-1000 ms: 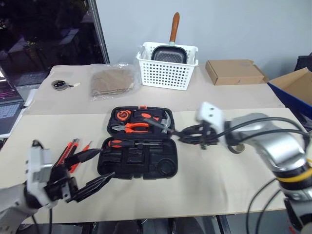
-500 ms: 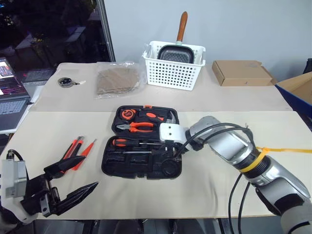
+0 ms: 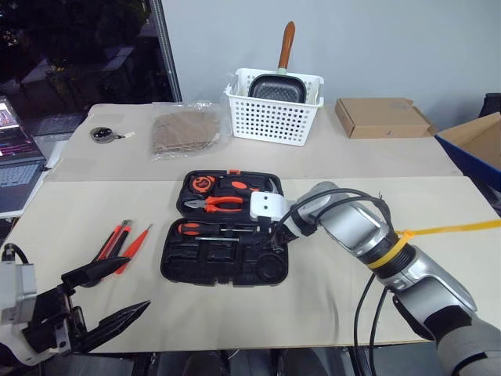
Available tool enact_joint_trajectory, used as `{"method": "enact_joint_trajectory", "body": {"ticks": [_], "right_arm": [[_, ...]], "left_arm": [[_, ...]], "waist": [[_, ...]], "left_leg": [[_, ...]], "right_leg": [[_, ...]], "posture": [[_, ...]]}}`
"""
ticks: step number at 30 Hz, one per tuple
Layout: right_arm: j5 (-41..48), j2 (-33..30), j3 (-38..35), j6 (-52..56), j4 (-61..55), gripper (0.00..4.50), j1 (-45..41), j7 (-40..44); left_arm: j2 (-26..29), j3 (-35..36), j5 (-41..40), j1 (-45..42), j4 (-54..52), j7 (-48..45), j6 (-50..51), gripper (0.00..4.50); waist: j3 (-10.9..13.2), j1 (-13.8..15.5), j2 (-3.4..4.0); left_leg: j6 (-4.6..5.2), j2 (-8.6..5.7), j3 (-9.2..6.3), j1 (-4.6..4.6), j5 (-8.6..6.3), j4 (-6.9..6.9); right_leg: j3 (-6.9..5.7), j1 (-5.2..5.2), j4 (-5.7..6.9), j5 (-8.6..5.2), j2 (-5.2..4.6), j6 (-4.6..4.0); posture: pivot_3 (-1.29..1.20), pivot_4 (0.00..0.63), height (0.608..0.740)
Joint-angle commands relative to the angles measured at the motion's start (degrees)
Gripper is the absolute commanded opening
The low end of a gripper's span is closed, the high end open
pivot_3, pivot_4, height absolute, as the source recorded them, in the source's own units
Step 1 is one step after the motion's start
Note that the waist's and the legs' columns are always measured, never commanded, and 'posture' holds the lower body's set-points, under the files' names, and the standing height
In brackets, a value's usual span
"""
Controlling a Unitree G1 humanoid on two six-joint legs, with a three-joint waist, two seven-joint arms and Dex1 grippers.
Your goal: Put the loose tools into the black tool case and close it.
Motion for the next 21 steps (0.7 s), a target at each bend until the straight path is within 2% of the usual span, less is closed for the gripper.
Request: {"method": "enact_joint_trajectory", "body": {"ticks": [1, 18, 20, 21], "right_arm": [[-1.7, 0.8, 0.6, 1.3, 1.5, 0.91, -0.8, -0.4], [-5.7, 1.7, 3.1, -4.5, 6.4, 0.91, -1.8, 2.0], [-5.5, 1.9, 2.6, -5.2, 6.4, 1.91, -1.9, 2.4], [-5.4, 2.0, 2.0, -5.1, 6.1, 2.20, -1.8, 2.3]], "left_arm": [[1.1, 0.1, -1.9, -1.0, -1.8, 1.5, 0.6, 4.50], [1.6, -1.4, -0.9, -2.2, -1.2, 1.6, 0.6, 4.50], [1.6, -1.5, -0.9, -2.1, -1.2, 1.6, 0.6, 4.50], [1.6, -1.5, -0.9, -2.1, -1.2, 1.6, 0.6, 4.50]], "waist": [[0.0, -0.1, 0.00], [0.0, -0.2, 0.01], [0.0, -0.1, 0.01], [0.0, -0.1, 0.01]], "left_leg": [[0.00, 0.00, 0.00, 0.00, 0.00, 0.00], [-0.03, 0.03, 0.03, 0.19, 0.01, 0.00], [-0.03, 0.03, 0.03, 0.19, 0.01, 0.00], [-0.03, 0.04, 0.03, 0.18, 0.01, 0.00]], "right_leg": [[0.00, 0.00, 0.00, 0.00, -0.01, 0.00], [0.03, 0.12, 0.04, 0.01, -0.09, -0.05], [0.03, 0.12, 0.05, 0.01, -0.09, -0.05], [0.03, 0.11, 0.04, 0.01, -0.09, -0.05]], "posture": [[0.00, 0.150, 0.740], [0.00, 0.150, 0.740], [0.00, 0.150, 0.740], [0.00, 0.150, 0.740]]}}
